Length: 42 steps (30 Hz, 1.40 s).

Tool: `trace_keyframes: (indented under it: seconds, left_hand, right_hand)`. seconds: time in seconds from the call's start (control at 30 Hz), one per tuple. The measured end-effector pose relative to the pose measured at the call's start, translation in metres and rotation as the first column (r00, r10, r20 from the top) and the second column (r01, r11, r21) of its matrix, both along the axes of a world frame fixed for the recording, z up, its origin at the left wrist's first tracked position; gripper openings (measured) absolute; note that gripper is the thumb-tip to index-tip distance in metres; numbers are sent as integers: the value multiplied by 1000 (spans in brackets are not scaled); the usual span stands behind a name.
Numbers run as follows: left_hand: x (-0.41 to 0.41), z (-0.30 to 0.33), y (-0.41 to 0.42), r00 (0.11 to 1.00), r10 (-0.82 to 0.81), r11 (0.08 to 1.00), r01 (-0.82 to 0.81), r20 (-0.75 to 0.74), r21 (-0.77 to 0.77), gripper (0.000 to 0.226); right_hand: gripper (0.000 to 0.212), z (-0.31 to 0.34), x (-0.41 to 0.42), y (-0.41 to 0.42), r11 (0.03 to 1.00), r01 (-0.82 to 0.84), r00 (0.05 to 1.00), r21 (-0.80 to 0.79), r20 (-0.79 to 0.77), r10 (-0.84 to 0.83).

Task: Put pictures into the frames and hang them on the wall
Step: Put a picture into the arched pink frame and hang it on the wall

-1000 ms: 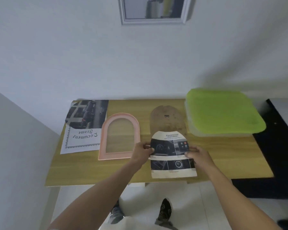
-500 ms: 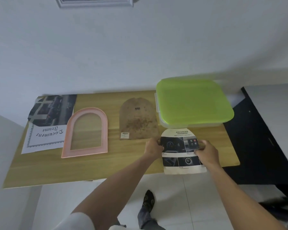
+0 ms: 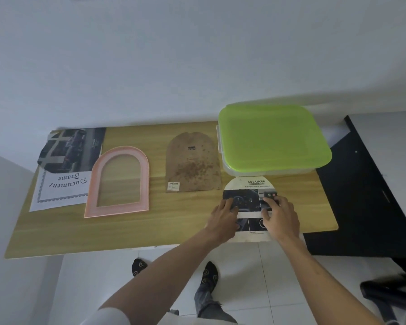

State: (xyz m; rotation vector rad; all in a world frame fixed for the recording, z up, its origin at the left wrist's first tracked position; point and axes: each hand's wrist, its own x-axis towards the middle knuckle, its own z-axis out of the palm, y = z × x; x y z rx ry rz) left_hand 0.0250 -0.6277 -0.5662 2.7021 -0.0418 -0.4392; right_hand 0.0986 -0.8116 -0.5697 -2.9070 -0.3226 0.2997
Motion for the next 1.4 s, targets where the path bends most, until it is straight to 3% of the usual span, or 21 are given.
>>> trace_keyframes:
  seconds: [0.17,0.27,0.4,0.7,0.87,1.1,1.27,1.4]
  left_hand:
    - [-6,3,7,997,17,997,-12,71,-77,54]
    - [-13,6,23,989,51,994,-37,140,-100,54]
    - [-26,10,64,962,153,983,-126,225,-130,45]
    - [-68,27,210,859,399,917,-383,322,-115,39]
    - [-99,34,316,821,480,868,-496,309,-30,38]
    - [-120,36,448,771,590,784,-618,238,57,43]
    - [-122,29,509,748,646,748,-660,156,66,44]
    - [-121,19,545,799,591,790,-601,113,122,52]
  right_hand:
    - [35,-3,-2,2,999,-51,993,16,103,50]
    - [34,-1,-5,15,980,-144,972,135,205,114]
    - [38,7,-9,59,899,-272,961,344,149,233]
    - [25,27,-17,218,809,-450,892,377,146,428]
    - [29,35,-27,322,741,-589,808,321,208,552]
    - [38,39,-42,466,695,-685,726,220,124,676]
    - [46,36,-51,540,717,-672,732,184,21,681]
    - [58,35,-61,581,692,-716,691,90,-47,721]
